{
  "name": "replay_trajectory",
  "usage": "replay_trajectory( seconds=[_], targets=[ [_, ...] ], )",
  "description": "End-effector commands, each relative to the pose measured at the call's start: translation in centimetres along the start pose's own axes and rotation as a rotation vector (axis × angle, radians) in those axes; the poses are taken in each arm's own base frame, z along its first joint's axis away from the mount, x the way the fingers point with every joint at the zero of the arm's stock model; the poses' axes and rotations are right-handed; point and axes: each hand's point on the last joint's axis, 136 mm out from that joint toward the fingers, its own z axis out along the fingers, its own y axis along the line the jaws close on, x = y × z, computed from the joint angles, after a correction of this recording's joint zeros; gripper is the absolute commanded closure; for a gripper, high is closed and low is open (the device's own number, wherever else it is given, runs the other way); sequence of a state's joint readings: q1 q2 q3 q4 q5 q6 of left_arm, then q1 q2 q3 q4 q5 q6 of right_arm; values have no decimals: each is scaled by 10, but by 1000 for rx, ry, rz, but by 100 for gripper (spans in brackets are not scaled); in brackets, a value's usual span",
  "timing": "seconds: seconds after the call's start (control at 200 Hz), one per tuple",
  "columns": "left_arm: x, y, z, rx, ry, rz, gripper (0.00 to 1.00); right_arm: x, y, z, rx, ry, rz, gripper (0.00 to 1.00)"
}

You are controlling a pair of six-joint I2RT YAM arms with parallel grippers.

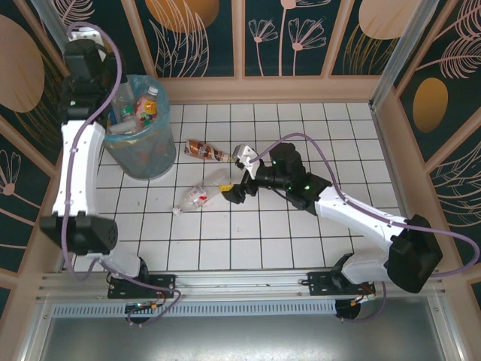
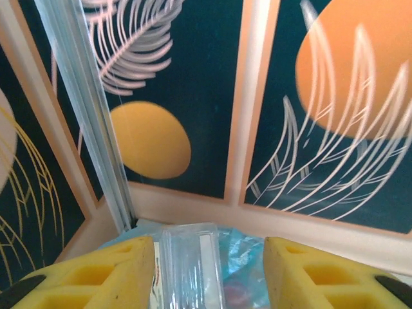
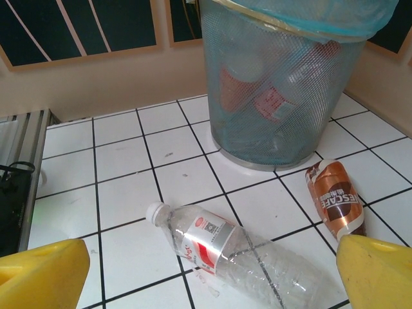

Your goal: Put the plastic bottles in the bin

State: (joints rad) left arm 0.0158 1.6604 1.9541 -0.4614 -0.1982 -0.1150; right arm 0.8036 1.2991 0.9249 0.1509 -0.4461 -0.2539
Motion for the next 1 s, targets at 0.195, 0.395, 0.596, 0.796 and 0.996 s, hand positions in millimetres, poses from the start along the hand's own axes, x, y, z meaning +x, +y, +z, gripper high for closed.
replay_trajectory(
  seconds=[0.195,0.395,0.596,0.796,0.996],
  targets=[
    [63,39,72,-31,208,-102,51,-4,12,-2,-25,-27,12,1],
    [114,36,69,22,307,-110,53,-3,11,-1,-22,-33,15,1],
    [152,35,56,45,360,-122,58,-2,12,0,-26,-26,16,1],
    [119,36,29,46,255,-139,49,1,13,0,-27,-23,19,1],
    [77,48,44,-48,215,-205,24,0,15,5,-39,-20,17,1]
  ],
)
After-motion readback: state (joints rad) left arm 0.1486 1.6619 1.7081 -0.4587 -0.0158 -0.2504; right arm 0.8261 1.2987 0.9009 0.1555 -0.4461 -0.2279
